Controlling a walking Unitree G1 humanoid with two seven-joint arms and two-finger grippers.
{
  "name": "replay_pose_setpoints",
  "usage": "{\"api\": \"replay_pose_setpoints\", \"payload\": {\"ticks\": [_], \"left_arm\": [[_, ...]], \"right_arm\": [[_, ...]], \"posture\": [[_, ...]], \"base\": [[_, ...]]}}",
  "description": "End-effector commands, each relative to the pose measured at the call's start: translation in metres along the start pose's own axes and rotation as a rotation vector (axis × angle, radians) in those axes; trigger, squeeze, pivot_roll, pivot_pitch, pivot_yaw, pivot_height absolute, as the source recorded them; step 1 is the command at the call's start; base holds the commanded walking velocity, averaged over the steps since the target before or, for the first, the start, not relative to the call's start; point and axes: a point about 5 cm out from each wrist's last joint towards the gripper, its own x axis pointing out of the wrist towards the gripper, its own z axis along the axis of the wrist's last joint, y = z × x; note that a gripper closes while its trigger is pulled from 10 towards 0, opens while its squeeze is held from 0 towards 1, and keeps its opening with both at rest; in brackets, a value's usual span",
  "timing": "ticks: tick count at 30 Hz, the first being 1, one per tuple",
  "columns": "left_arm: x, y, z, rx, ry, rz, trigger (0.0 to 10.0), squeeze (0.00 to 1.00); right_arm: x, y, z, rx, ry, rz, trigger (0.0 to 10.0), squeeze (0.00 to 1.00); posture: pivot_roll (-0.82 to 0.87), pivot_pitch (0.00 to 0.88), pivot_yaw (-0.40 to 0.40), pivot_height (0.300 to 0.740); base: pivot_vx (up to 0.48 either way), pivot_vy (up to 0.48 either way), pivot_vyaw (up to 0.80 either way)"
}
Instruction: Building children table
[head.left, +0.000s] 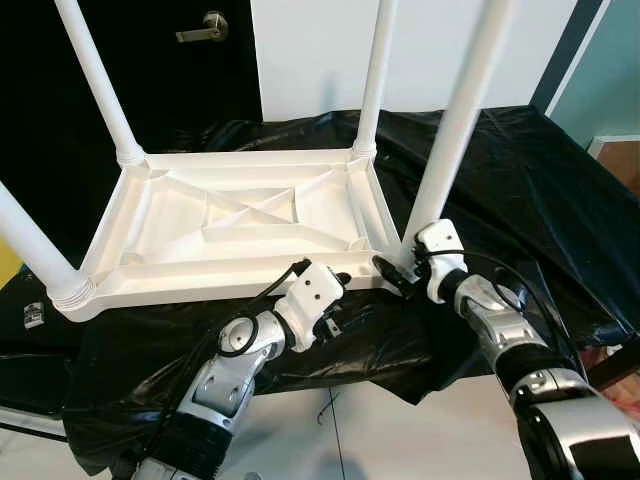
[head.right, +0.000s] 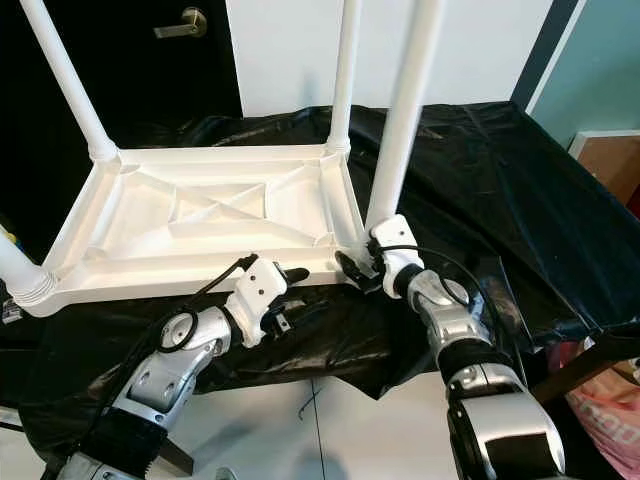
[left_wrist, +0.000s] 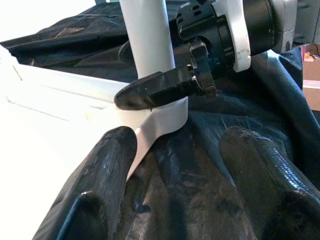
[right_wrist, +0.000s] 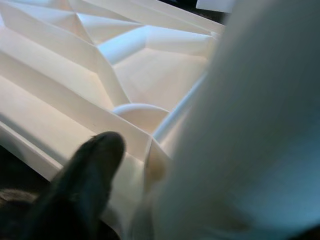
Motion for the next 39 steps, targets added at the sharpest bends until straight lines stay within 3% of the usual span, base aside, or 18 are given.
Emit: {"api": "replay_pose_setpoints", "payload": {"ticks": [1, 2, 11, 12, 13, 18, 23, 25, 29, 31, 32, 39], "left_arm": [[0.001, 0.001, -0.001, 0.012, 0.004, 0.036, 10.0, 0.00], [0.001, 0.002, -0.001, 0.012, 0.003, 0.037, 10.0, 0.00], [0.000, 0.001, -0.002, 0.014, 0.005, 0.037, 10.0, 0.00], [0.000, 0.001, -0.002, 0.015, 0.004, 0.035, 10.0, 0.00], [0.000, 0.001, -0.002, 0.015, 0.004, 0.034, 10.0, 0.00], [0.000, 0.001, -0.001, 0.022, 0.004, 0.024, 10.0, 0.00], [-0.001, 0.000, -0.002, 0.020, 0.007, 0.020, 10.0, 0.00], [-0.001, -0.002, -0.003, 0.015, 0.009, 0.013, 10.0, 0.00], [-0.001, -0.002, -0.003, 0.014, 0.009, 0.010, 10.0, 0.00], [-0.001, -0.003, -0.003, 0.014, 0.008, 0.008, 10.0, 0.00], [0.000, -0.002, -0.003, 0.013, 0.009, 0.005, 10.0, 0.00], [0.000, -0.002, -0.003, 0.012, 0.008, 0.003, 10.0, 0.00]], "right_arm": [[0.001, 0.004, -0.004, -0.017, 0.031, 0.027, 1.5, 0.00], [0.001, 0.004, -0.006, -0.016, 0.041, 0.026, 0.0, 0.00], [-0.008, 0.002, -0.022, 0.054, 0.088, 0.008, 0.0, 0.00], [-0.009, 0.002, -0.024, 0.076, 0.090, -0.008, 2.7, 0.00], [-0.009, 0.001, -0.025, 0.094, 0.092, -0.027, 10.0, 0.00], [-0.010, -0.001, -0.029, 0.157, 0.098, -0.112, 10.0, 0.00], [-0.008, 0.004, -0.032, 0.220, 0.106, -0.261, 10.0, 0.00], [-0.005, 0.007, -0.033, 0.272, 0.122, -0.381, 10.0, 0.00], [-0.003, 0.011, -0.032, 0.288, 0.122, -0.434, 10.0, 0.00], [-0.002, 0.014, -0.031, 0.300, 0.123, -0.468, 10.0, 0.00], [0.001, 0.021, -0.029, 0.333, 0.127, -0.543, 10.0, 0.00], [0.007, 0.036, -0.023, 0.389, 0.131, -0.628, 10.0, 0.00]], "posture": [[0.02, 0.000, -0.020, 0.740], [0.02, 0.000, -0.023, 0.740], [0.02, 0.000, -0.022, 0.740], [0.02, 0.000, -0.018, 0.740], [0.02, 0.000, -0.017, 0.740], [0.01, 0.000, -0.013, 0.740], [0.01, 0.000, -0.009, 0.740], [0.01, 0.000, -0.003, 0.740], [0.00, 0.000, 0.000, 0.740], [0.00, 0.000, 0.001, 0.740], [0.00, 0.000, 0.001, 0.740], [0.00, 0.000, 0.001, 0.740]], "base": [[0.000, 0.000, 0.00], [0.000, 0.000, 0.00], [0.000, 0.000, 0.00], [0.000, 0.000, 0.00], [0.000, 0.000, 0.00], [0.000, 0.000, 0.00], [0.000, 0.000, 0.00], [0.000, 0.000, 0.00], [0.000, 0.000, 0.00], [0.000, 0.000, 0.00], [0.000, 0.000, 0.00], [0.000, 0.000, 0.00]]}}
